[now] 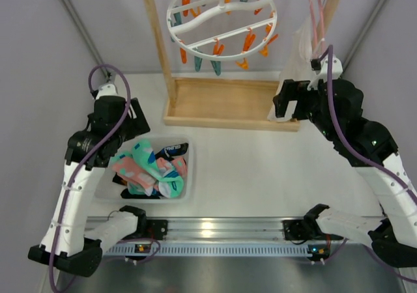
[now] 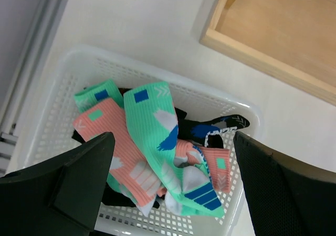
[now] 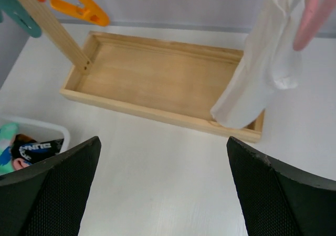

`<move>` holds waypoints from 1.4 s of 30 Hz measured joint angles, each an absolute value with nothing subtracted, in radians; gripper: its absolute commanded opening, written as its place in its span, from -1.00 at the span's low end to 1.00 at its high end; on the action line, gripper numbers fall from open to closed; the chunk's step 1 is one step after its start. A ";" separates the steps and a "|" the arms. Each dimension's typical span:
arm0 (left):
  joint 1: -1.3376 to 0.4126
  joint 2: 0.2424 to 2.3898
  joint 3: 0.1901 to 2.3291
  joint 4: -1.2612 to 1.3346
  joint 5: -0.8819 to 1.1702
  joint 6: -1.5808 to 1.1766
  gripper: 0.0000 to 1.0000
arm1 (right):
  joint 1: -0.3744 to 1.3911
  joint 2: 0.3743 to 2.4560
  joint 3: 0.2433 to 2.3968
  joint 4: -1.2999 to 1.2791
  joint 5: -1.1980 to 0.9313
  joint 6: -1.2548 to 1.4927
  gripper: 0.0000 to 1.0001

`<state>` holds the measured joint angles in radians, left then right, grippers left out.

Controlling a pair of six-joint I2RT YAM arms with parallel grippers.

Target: Remove the socks clipped to the hanger

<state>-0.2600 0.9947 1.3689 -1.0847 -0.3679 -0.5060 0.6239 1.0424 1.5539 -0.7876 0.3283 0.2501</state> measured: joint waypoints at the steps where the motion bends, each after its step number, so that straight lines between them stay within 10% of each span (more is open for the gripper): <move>1: -0.263 0.995 1.389 -1.085 -0.376 -0.481 0.96 | 0.624 1.041 1.554 -0.808 0.353 0.256 0.99; 42: -0.268 0.657 1.412 -1.102 -0.278 -0.162 0.96 | 0.619 0.619 1.380 -1.162 0.598 0.318 0.99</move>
<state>-0.2684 0.6567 1.4117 -1.1015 -0.2779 -0.1623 0.6189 0.6193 1.3796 -1.1618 0.5980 0.3180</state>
